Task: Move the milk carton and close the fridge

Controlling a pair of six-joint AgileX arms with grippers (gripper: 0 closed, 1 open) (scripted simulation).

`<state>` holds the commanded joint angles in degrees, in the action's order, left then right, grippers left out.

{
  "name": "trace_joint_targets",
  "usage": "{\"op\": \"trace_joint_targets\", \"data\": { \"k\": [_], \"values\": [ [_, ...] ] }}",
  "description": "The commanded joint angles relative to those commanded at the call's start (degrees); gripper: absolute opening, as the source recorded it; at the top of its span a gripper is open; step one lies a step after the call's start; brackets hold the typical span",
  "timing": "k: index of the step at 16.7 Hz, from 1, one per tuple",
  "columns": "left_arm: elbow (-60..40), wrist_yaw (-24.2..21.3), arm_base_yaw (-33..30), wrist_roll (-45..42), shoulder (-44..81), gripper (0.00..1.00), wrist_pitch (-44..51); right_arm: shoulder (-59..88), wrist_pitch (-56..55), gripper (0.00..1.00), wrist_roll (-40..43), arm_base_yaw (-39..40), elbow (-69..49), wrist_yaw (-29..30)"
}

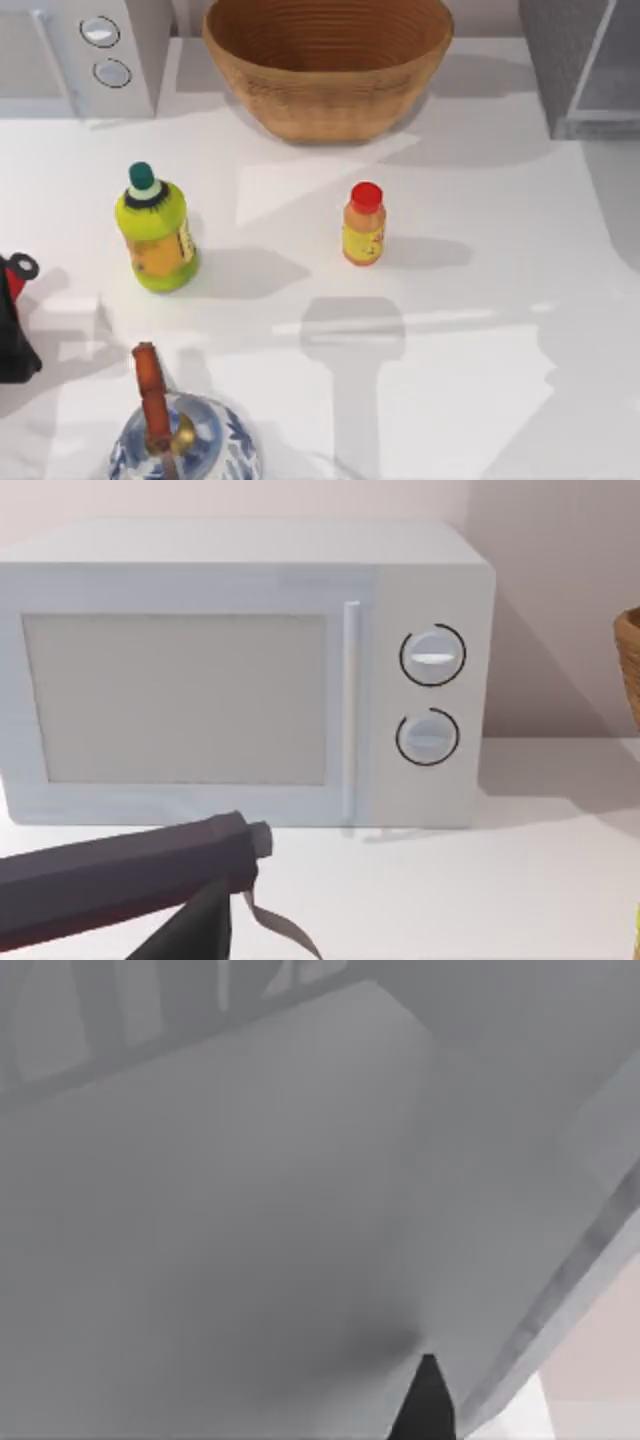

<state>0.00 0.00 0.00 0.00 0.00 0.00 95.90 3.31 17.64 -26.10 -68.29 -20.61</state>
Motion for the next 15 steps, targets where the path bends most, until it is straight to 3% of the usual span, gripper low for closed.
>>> {"op": "trace_joint_targets", "data": {
  "k": [4, 7, 15],
  "values": [
    [0.0, 0.0, 0.0, 0.0, 0.0, 1.00, 0.0, -2.3, -4.0, 1.00, -10.5, 15.5, 6.0, 12.3],
    [0.0, 0.0, 0.0, 0.0, 0.0, 1.00, 0.0, -3.1, -5.6, 1.00, -16.1, 22.9, 9.8, 18.6],
    [0.0, 0.0, 0.0, 0.0, 0.0, 1.00, 0.0, -2.0, -5.5, 1.00, -17.6, 24.0, 10.4, 20.9]
  ]
}}
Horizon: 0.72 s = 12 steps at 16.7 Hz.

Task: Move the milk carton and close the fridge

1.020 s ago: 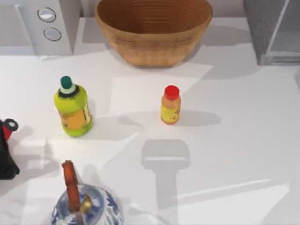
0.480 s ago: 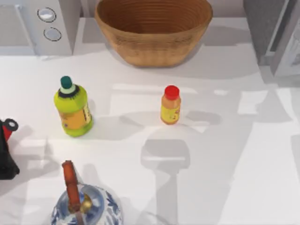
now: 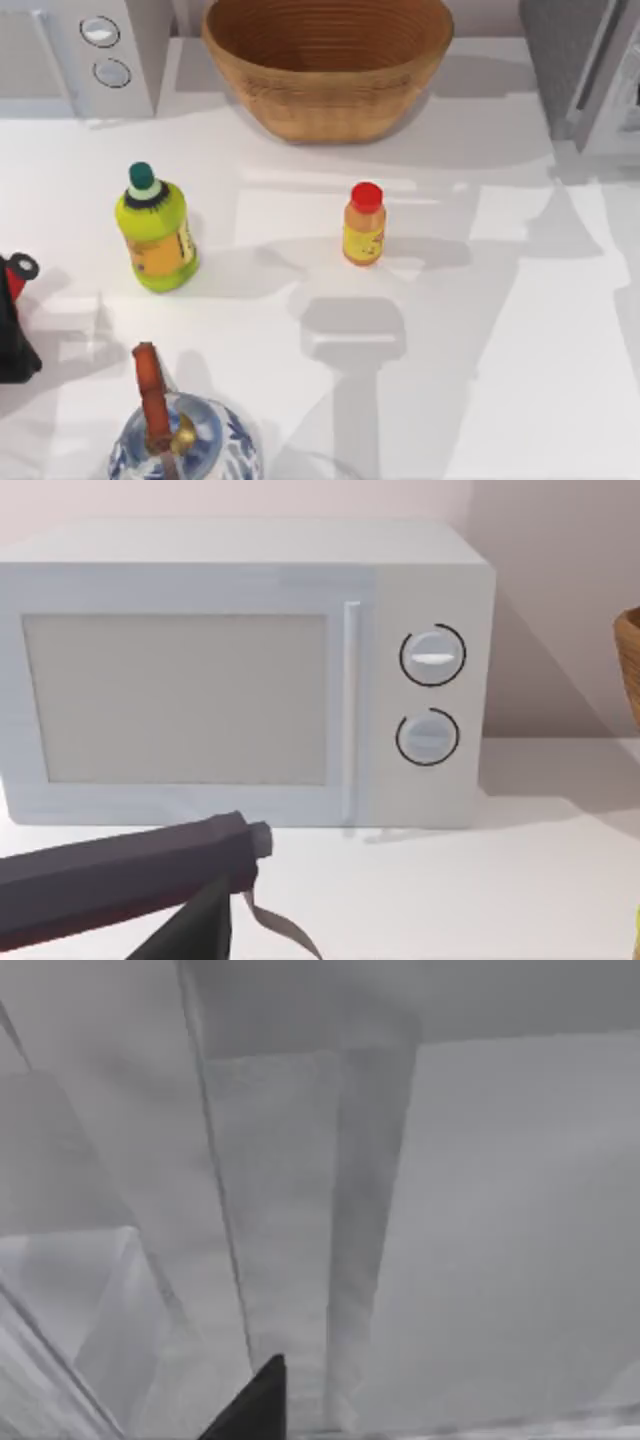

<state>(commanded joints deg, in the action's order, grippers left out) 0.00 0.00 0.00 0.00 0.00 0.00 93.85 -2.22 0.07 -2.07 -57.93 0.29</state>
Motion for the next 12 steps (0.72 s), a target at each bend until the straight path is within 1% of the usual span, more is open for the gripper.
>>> {"op": "trace_joint_targets", "data": {
  "k": [12],
  "values": [
    [0.0, 0.0, 0.0, 0.0, 0.0, 1.00, 0.0, 17.7, 4.2, 1.00, -0.1, 0.0, -22.9, 0.3]
  ]
}}
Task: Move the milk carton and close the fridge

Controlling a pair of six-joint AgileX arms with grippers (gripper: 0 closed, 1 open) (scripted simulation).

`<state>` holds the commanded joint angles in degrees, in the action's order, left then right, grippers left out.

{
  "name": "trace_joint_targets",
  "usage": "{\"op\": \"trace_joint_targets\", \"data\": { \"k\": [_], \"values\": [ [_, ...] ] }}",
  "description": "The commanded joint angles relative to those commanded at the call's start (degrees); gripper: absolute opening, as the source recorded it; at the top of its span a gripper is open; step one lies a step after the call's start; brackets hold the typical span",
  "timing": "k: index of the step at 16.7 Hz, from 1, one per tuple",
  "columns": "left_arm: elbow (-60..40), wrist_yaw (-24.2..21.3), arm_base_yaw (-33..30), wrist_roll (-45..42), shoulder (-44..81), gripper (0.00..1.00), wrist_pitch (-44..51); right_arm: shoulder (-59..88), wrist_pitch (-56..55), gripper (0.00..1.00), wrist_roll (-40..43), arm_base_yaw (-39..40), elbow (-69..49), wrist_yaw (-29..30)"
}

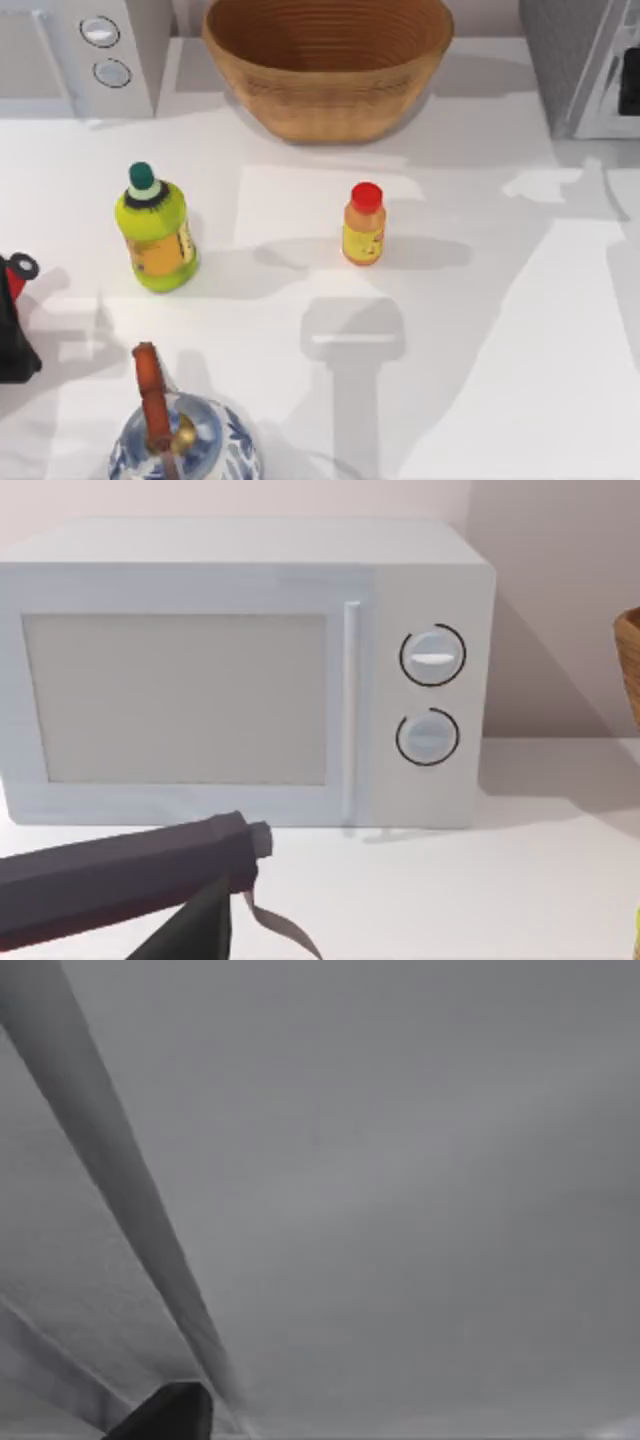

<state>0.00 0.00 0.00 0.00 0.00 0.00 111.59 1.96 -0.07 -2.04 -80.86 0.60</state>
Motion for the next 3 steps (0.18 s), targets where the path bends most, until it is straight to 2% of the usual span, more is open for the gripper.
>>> {"op": "trace_joint_targets", "data": {
  "k": [3],
  "values": [
    [0.0, 0.0, 0.0, 0.0, 0.0, 1.00, 0.0, 2.1, 0.8, 1.00, 0.0, 0.0, -2.1, 0.1]
  ]
}}
